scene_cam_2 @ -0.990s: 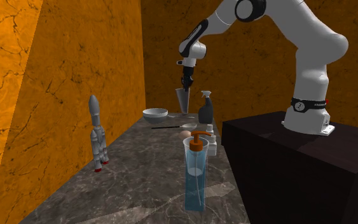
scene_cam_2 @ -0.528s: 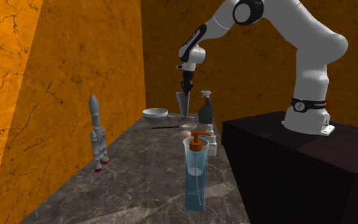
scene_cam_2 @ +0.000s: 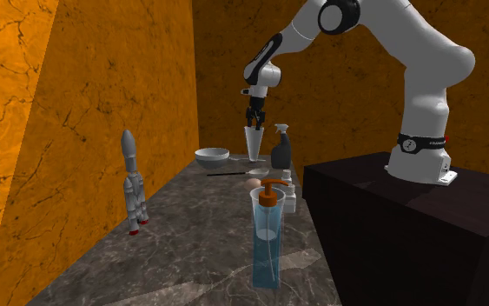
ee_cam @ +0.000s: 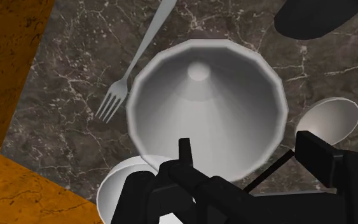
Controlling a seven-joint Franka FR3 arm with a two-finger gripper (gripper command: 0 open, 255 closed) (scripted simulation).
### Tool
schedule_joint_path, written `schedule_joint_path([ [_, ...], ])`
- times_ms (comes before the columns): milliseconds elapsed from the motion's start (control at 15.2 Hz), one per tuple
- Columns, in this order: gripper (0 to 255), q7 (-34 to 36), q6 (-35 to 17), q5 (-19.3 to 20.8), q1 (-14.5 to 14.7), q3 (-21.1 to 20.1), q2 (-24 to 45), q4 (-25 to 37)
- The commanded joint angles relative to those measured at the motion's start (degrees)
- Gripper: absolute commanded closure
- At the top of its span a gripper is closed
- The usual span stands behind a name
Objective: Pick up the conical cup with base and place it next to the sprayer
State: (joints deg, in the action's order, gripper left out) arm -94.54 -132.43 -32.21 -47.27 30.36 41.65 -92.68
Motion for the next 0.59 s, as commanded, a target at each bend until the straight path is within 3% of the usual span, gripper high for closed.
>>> schedule_joint_path([
  [0,0,0.0,-0.01,0.0,0.0,0.0,0.01,-0.01],
  [528,0,1.41,3.92,2.77,1.57,2.41,-5.02,-0.89],
])
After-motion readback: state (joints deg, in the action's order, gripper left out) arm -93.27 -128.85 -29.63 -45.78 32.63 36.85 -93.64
